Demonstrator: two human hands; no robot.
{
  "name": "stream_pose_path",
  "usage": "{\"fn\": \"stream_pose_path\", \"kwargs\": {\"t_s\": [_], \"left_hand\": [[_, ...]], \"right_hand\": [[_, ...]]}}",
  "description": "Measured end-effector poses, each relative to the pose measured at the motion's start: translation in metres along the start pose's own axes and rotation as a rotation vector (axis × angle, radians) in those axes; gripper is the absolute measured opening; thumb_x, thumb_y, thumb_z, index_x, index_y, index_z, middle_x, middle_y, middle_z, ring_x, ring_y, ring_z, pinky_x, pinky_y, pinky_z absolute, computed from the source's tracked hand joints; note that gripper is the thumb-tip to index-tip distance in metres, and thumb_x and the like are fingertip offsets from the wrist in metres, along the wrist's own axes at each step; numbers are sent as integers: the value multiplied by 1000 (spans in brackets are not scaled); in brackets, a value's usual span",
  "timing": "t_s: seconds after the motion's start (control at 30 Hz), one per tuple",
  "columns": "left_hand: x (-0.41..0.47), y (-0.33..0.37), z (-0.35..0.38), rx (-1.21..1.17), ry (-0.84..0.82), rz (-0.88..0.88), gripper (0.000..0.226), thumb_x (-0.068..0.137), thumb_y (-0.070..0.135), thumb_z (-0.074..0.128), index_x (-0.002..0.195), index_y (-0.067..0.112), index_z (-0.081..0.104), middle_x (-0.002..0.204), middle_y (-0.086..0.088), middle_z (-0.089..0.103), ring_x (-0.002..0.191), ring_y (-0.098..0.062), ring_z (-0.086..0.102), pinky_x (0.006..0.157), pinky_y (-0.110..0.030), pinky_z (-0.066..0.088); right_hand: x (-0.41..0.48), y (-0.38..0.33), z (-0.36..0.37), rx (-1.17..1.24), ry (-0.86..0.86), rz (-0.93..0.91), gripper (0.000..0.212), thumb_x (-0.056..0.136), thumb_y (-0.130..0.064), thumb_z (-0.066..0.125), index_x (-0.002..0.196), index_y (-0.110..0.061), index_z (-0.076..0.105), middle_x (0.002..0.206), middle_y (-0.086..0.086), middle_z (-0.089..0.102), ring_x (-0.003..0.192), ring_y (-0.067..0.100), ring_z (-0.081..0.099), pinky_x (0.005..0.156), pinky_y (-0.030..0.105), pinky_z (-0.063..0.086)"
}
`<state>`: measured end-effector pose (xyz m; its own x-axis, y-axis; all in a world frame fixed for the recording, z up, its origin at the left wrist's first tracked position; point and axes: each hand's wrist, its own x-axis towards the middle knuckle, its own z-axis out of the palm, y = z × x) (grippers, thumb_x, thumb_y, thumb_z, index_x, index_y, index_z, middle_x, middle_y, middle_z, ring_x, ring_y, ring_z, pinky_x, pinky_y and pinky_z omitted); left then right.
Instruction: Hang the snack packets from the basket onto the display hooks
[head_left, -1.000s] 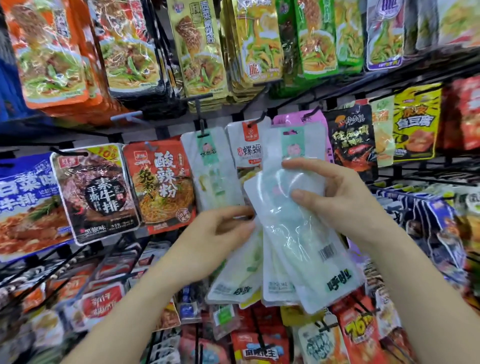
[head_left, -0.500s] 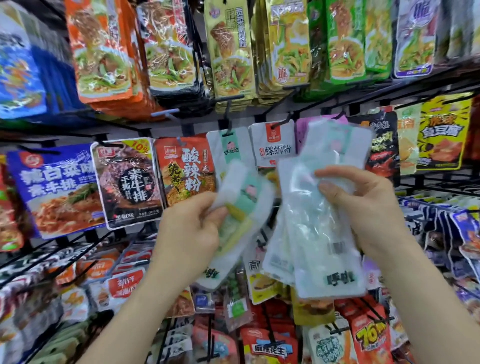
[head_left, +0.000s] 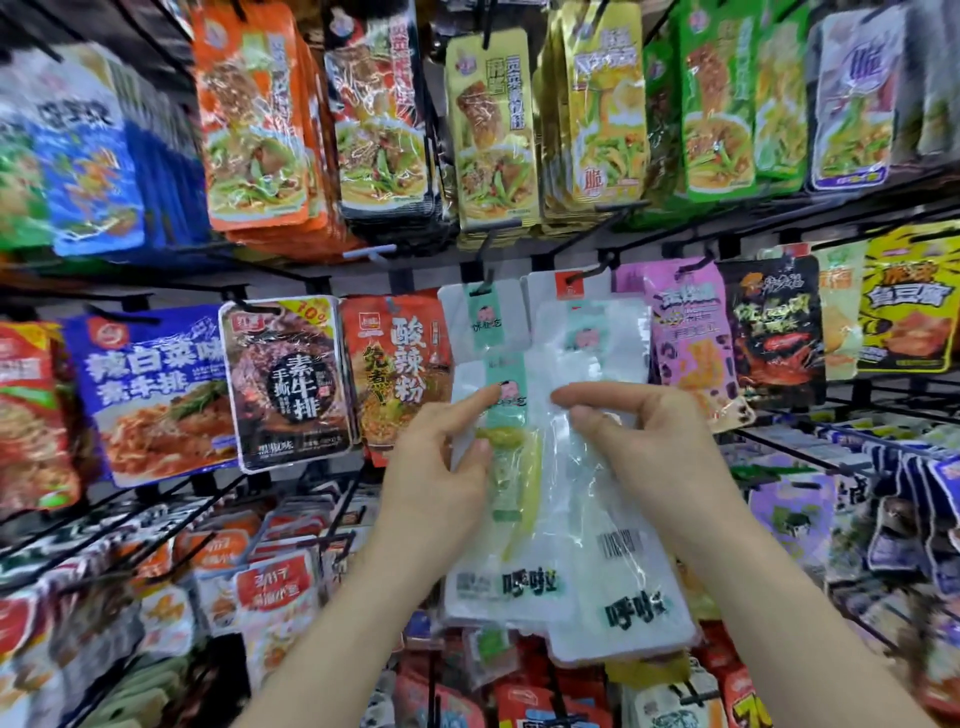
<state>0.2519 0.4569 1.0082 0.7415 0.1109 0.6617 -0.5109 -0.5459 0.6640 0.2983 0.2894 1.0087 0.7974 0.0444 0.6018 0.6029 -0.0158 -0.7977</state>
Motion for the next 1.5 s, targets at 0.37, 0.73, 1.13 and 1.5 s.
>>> {"fn": "stream_pose_path", "kwargs": {"t_s": [0.37,0.73,1.13,1.5], "left_hand": [[26,1,7,-170,28,-55,44,79,19,77,114,43,66,112,22,66,104,0,61,94,-34,52],[74,26,3,-109,247,210,35,88,17,68,122,26,64,102,25,59,94,23,51,80,-1,39],[86,10,5,149,218,188,40,98,15,54,137,24,52,105,6,55,93,3,51,77,-3,36],[81,5,-3,748,-13,187,74,97,26,52,154,28,5,151,-10,20,137,-27,25,107,-33,28]], "right_hand": [[10,-6,-4,-35,13,-42,19,80,-17,77,86,-35,76,83,-35,68,88,-14,63,72,4,46],[41,-24,-1,51,-33,-87,21,83,-18,75,93,-36,76,93,-31,69,93,-20,58,72,2,43],[52,-14,2,13,-109,-116,31,85,-15,72,103,-40,71,112,-23,67,69,-17,56,63,5,42],[50,-4,-8,-325,-34,-132,35,90,-17,67,123,-31,64,116,-23,56,109,-5,52,95,16,39]]}}
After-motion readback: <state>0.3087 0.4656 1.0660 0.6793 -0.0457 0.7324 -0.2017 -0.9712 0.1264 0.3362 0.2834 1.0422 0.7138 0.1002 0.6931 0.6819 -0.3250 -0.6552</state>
